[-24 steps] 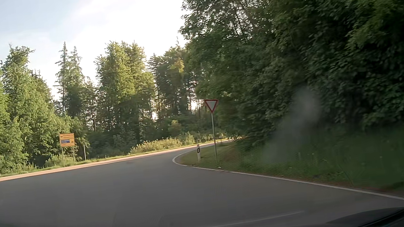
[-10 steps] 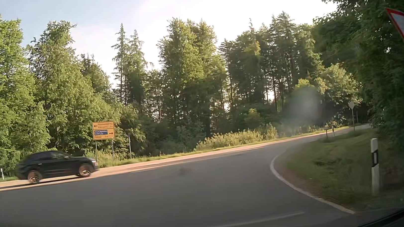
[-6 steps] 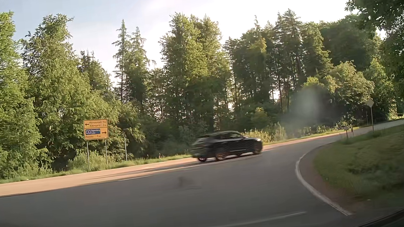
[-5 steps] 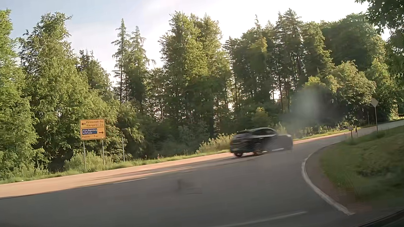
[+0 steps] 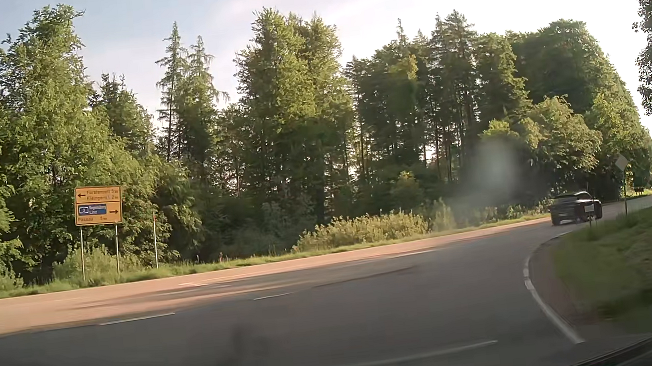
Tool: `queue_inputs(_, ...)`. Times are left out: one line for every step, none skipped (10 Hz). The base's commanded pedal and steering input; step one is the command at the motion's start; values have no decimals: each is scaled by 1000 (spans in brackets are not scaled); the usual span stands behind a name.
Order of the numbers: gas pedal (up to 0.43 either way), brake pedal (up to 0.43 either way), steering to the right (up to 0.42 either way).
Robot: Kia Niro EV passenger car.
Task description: Follow the waypoints while adhering to traffic rules and regulations
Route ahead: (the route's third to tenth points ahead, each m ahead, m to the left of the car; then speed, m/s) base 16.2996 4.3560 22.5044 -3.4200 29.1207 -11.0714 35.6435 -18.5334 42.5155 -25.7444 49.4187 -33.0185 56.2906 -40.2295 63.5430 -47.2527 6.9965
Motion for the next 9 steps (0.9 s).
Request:
queue_inputs(67, 0, 106)
queue_inputs(67, 0, 115)
queue_inputs(79, 0, 126)
queue_inputs(79, 0, 136)
queue_inputs(79, 0, 144)
queue_inputs(79, 0, 152)
queue_inputs(87, 0, 158)
queue_inputs(87, 0, 162)
queue_inputs(87, 0, 167)
